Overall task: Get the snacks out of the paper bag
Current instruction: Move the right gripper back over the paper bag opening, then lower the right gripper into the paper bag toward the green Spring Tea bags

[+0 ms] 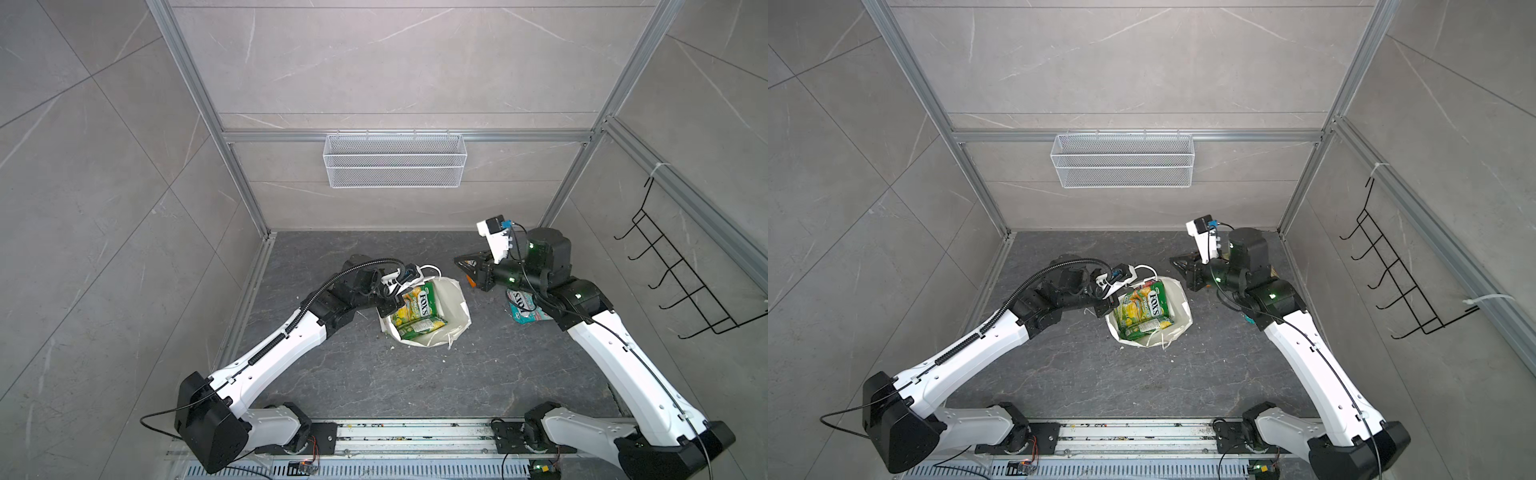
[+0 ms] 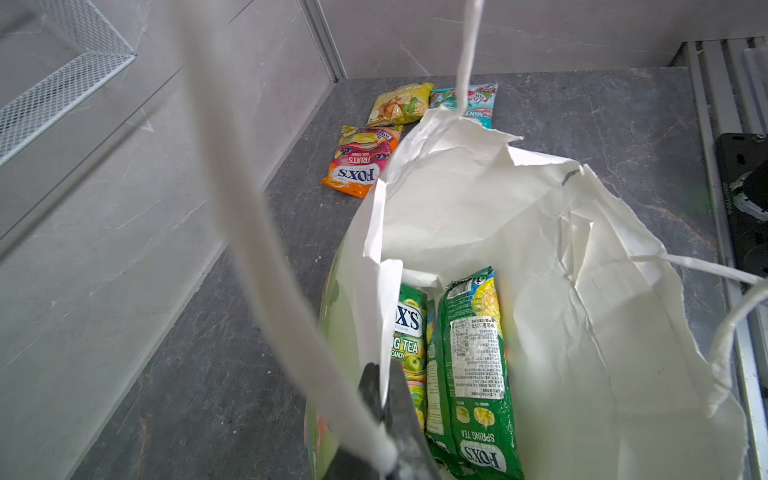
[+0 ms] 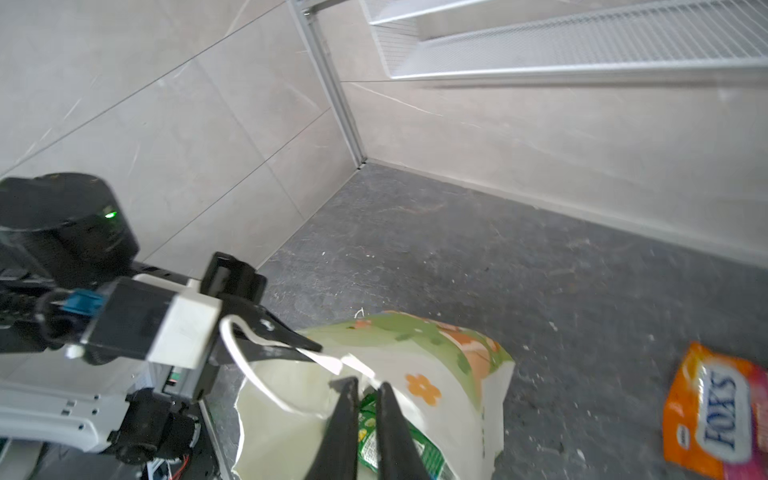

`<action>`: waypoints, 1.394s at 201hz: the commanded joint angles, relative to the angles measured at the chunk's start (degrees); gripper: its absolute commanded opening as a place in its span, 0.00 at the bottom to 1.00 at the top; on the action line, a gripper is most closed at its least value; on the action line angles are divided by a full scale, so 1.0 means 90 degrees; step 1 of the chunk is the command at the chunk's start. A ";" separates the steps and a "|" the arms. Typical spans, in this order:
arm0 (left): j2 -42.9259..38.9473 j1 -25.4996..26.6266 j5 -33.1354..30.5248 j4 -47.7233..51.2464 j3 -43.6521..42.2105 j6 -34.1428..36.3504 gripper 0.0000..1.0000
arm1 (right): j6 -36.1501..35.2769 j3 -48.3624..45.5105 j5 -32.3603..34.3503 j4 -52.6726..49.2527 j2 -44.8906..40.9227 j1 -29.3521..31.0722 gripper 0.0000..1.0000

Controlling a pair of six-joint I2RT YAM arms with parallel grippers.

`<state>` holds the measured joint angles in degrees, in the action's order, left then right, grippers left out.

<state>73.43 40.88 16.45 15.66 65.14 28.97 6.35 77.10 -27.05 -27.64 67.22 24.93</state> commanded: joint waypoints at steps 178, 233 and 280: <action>-0.0088 0.0583 0.0601 0.0075 -0.0155 -0.1116 0.00 | -0.0729 -0.3619 0.2170 0.0783 -0.0848 0.1934 0.13; -0.0029 0.0770 0.0736 -0.0155 -0.0458 -0.1446 0.00 | -0.0363 -0.4396 0.3571 0.1999 -0.0417 0.2731 0.14; -0.0075 0.0789 0.0748 -0.0338 -0.0574 -0.1544 0.00 | -0.0468 -0.4901 0.4269 0.2543 -0.0945 0.3013 0.16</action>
<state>72.82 47.90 21.71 14.50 60.62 16.40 1.93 34.41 5.85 -9.34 62.41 50.87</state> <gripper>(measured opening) 0.047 0.155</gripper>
